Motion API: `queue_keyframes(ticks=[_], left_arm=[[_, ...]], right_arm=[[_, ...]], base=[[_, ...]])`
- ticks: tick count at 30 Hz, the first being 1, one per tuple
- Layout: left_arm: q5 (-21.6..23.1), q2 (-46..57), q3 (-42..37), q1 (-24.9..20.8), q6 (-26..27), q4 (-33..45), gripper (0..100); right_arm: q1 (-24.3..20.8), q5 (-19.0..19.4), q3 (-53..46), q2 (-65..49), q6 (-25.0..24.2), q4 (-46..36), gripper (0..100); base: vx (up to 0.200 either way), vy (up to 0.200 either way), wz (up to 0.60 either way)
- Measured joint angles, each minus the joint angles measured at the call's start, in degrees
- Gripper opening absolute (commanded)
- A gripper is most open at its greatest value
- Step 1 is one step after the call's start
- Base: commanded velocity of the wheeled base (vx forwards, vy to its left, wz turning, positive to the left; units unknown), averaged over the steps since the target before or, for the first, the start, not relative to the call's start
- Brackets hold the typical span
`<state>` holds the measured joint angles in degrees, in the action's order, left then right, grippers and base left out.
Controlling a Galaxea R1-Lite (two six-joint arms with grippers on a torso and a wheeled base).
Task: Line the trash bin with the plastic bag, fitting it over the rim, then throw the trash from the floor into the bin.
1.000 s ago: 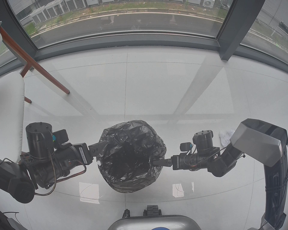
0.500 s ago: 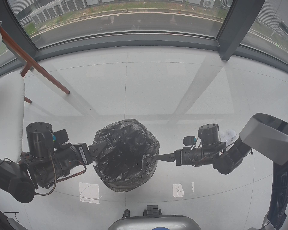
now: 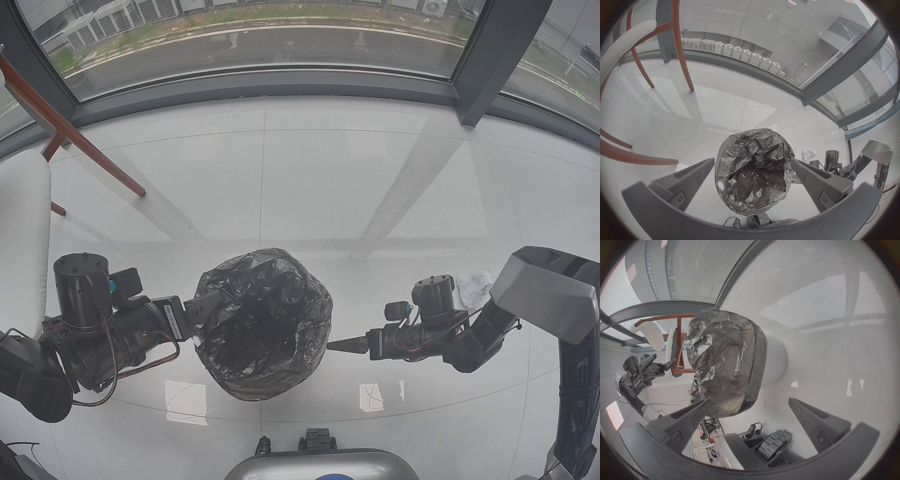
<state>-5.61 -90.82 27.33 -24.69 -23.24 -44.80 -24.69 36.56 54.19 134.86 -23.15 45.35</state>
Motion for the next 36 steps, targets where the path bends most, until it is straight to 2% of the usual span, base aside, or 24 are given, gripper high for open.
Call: queue_keyframes(ticks=[9,24,31,36], left_arm=[[0.1,0.0,0.1,0.0,0.0,0.0,100],[0.1,0.0,0.1,0.0,0.0,0.0,100],[0.1,0.0,-0.3,0.0,0.0,0.1,100],[0.1,0.0,-0.5,0.0,0.0,0.1,100]], right_arm=[[-1.5,-0.1,6.6,5.4,-0.2,-1.1,100],[-1.3,-1.2,16.5,10.7,-0.4,-13.5,100],[-0.5,-3.1,13.5,9.1,0.0,-13.7,100],[1.1,-3.2,6.3,2.2,0.5,-13.4,100]], base=[[0.0,0.0,0.0],[0.0,0.0,0.0],[0.0,0.0,0.0],[0.0,0.0,0.0]])
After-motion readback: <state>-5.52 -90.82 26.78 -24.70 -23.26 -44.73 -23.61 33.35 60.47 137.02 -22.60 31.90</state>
